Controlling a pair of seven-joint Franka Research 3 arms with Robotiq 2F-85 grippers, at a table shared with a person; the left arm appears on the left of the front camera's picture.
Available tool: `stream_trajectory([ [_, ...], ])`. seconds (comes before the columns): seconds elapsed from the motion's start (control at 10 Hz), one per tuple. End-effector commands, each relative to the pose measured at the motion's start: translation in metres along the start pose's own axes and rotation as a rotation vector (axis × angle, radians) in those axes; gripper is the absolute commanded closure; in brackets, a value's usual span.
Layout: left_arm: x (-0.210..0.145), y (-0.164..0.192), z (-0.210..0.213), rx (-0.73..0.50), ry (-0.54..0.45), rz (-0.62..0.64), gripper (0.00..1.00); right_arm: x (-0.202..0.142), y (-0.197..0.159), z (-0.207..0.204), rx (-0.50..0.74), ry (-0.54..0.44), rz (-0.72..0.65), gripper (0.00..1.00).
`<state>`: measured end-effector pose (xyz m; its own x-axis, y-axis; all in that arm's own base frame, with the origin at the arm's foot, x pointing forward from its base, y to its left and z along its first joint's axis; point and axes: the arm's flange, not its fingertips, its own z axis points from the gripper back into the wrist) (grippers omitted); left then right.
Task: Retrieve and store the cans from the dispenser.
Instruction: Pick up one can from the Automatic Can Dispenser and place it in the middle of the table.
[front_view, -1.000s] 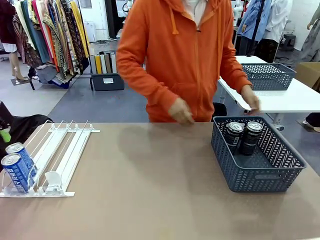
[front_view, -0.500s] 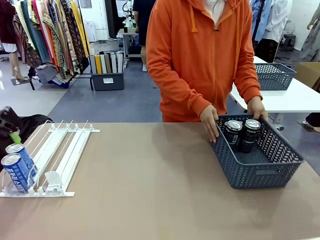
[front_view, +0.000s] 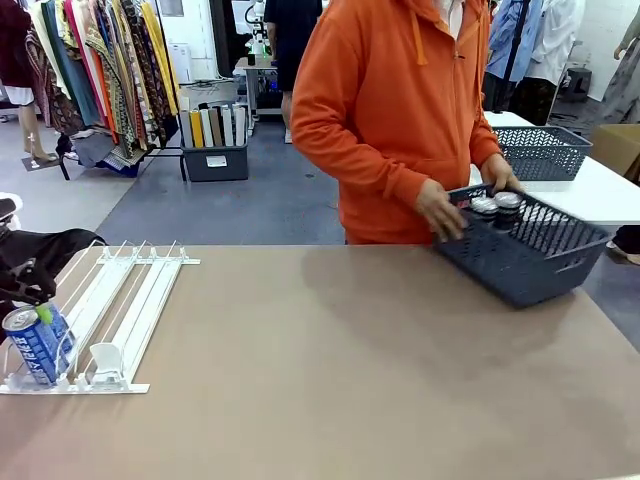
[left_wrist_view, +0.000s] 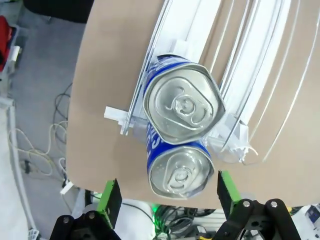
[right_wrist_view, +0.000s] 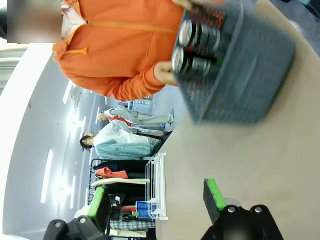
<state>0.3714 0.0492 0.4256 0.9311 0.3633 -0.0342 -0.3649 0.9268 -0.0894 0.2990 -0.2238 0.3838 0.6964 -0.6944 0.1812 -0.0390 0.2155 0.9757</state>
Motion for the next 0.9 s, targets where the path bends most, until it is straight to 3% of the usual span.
stream_trajectory([
  [0.0,0.004,-0.008,-0.011,-0.017,-0.018,-0.009,0.00,0.001,0.003,0.002,0.004,0.003,0.001,0.00],
  [0.8,0.013,-0.014,-0.022,-0.017,-0.046,-0.041,0.00,0.001,0.003,0.002,0.004,0.003,0.001,0.00],
])
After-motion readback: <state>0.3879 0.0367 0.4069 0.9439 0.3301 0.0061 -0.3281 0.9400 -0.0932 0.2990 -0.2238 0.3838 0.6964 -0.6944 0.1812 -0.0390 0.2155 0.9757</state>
